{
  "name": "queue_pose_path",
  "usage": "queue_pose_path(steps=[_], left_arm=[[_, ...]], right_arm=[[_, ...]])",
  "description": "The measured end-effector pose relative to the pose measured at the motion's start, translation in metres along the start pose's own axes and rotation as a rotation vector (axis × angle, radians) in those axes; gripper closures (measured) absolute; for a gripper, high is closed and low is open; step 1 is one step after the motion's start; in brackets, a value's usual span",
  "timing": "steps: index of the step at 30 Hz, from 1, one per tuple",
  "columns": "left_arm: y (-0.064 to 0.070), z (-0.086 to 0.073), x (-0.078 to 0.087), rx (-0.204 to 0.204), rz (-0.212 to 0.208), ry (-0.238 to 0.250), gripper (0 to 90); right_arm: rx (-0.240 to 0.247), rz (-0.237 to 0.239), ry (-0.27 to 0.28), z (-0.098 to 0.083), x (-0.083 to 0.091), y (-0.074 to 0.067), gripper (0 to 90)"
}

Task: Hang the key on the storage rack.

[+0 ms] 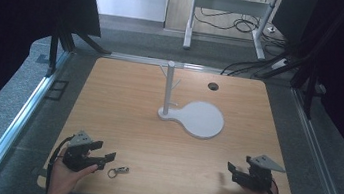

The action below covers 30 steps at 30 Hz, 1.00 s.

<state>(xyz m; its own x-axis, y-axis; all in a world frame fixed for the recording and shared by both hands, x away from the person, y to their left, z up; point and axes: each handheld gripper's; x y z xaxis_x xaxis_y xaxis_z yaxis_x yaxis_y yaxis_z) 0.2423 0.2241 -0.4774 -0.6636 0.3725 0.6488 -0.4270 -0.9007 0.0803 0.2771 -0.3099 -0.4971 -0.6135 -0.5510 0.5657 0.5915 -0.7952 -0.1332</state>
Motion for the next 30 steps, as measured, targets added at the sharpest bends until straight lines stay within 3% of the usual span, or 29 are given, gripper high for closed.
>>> queue_pose_path(steps=[3,5,7,11,13,17,25,28,30], left_arm=[[-0.001,-0.001,-0.001,-0.033,-0.001,-0.01,29.2],[-0.005,-0.001,-0.001,-0.05,0.006,-0.001,29.2],[-0.009,-0.001,0.0,-0.058,0.012,0.014,29.6],[-0.01,0.0,0.007,-0.078,-0.005,0.035,30.1],[-0.012,0.001,0.016,-0.094,-0.01,0.046,31.5],[-0.016,0.003,0.027,-0.095,-0.012,0.064,33.3],[-0.02,0.013,0.032,-0.159,-0.016,0.002,35.0],[-0.013,0.024,0.039,-0.232,-0.044,-0.021,37.5],[-0.011,0.027,0.04,-0.253,-0.057,-0.031,37.9]], right_arm=[[0.022,0.024,0.003,0.0,-0.001,-0.006,26.6],[0.058,-0.001,-0.002,0.013,-0.003,-0.008,29.5],[0.03,0.013,0.045,0.022,0.0,-0.009,30.1],[0.008,0.015,0.057,0.021,0.0,-0.011,29.8],[-0.003,0.017,0.017,0.012,-0.003,-0.01,29.4],[-0.014,0.008,-0.002,0.004,-0.001,-0.007,29.7],[-0.031,0.006,-0.015,-0.001,0.003,0.006,30.2],[-0.029,-0.007,-0.012,-0.002,0.005,0.006,31.2],[-0.031,-0.007,-0.011,-0.002,0.005,0.006,31.3]])
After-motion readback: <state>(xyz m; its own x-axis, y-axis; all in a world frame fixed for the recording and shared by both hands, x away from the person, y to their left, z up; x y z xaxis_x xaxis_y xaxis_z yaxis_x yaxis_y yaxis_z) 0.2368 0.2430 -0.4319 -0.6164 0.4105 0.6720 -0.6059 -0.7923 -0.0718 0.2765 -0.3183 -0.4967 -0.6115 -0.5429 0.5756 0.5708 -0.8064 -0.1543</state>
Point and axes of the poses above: each handheld gripper's, and its own axes: x roughly backward along the jaws, z roughly out of its top, y roughly to its right, and after that the axes turned 12 degrees about z, right-handed
